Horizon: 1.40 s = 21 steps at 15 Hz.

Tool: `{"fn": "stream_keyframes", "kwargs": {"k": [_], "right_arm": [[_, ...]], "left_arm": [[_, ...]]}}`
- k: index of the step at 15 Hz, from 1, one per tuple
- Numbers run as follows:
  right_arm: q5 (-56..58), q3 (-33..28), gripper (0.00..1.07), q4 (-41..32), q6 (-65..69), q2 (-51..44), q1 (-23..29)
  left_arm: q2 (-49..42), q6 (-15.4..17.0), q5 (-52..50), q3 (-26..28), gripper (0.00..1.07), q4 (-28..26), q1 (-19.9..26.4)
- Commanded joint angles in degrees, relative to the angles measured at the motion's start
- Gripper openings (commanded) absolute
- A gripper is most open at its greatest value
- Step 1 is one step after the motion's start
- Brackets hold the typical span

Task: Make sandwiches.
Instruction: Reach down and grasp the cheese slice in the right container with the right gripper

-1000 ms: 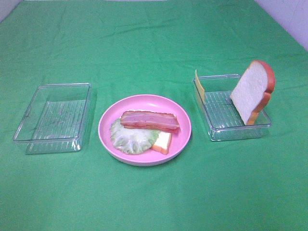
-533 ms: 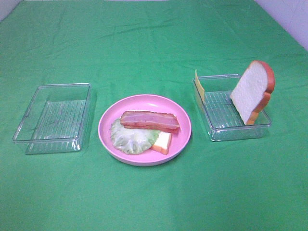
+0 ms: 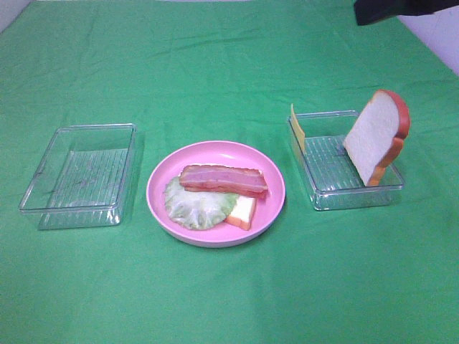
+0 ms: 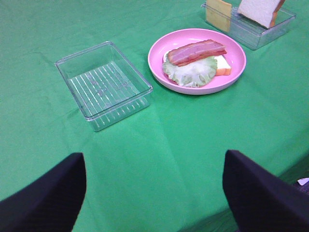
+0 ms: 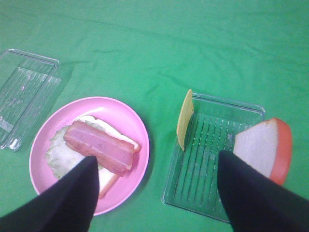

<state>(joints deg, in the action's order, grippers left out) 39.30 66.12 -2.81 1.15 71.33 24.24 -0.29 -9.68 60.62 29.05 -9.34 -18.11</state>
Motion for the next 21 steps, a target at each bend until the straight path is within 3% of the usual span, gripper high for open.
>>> {"fn": "stream_keyframes", "kwargs": {"k": [1,5,10,14,21], "right_arm": [[9.1,13.8,0.65,-0.2,5.2,17.7,-0.2],[20.6,28.9,0.65,-0.5,5.3,36.0,-0.3],[27.0,43.9,0.65,-0.5,6.9,52.0,-0.6],[28.6,49.2,0.65,-2.1,8.9,57.7,-2.9],[28.3,49.3,0.63,-3.7,8.9,61.2,-4.8]], "left_arm": [[-0.6,0.0,-0.4,-0.2,0.75,0.2,0.1],[-0.6,0.0,-0.4,-0.2,0.75,0.2,0.1],[-0.6,0.0,-0.4,-0.2,0.75,0.2,0.1],[-0.5,0.0,-0.4,-0.2,0.75,0.2,0.1],[-0.5,0.0,-0.4,-0.2,0.75,0.2,0.1]]}}
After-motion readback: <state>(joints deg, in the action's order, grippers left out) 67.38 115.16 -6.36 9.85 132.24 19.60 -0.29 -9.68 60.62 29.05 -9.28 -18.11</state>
